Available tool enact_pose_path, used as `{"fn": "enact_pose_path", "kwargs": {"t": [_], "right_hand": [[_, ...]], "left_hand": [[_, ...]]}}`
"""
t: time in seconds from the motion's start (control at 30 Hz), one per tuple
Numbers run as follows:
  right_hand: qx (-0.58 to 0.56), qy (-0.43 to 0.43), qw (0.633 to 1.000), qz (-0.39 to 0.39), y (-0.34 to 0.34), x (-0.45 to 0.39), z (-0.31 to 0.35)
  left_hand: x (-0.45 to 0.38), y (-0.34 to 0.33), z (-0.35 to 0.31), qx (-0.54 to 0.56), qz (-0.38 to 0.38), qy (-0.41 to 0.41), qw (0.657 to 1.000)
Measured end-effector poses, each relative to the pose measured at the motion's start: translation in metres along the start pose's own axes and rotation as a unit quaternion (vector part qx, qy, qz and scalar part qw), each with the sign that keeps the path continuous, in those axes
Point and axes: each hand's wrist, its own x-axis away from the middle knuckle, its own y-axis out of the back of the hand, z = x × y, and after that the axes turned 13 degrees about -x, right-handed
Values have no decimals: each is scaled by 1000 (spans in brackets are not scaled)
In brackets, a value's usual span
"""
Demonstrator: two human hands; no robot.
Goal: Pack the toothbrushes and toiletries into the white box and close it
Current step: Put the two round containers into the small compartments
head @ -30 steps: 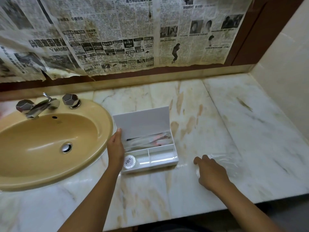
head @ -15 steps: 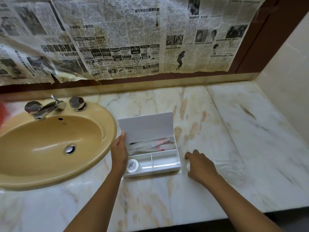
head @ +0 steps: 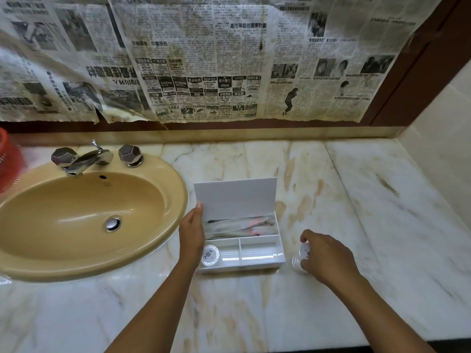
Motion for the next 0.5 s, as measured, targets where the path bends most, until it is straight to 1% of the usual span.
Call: {"fn": "enact_pose_path", "kwargs": {"t": [0.07,0.13,0.2,0.3,0.37,0.5], "right_hand": [[-23,17,999,-15,9,5,18],[-44,64,997,-27,13,9,42],[-62,125,990,-18,10,12,70],[-41,187,981,11,-8,11,107],[-13,205,978,40,-24,7,122],[41,209,974,81,-44,-3,136]], "left_hand": [[1,0,-1,3,3,-1,1000],[1,1,-1,1,8,0,1000],[-1,2,1,0,10,2,1000],[-3,2,4,1,10,7,1000],[-4,2,6,-4,10,12,1000],[-6,3,8,5,13,26,1000]]}}
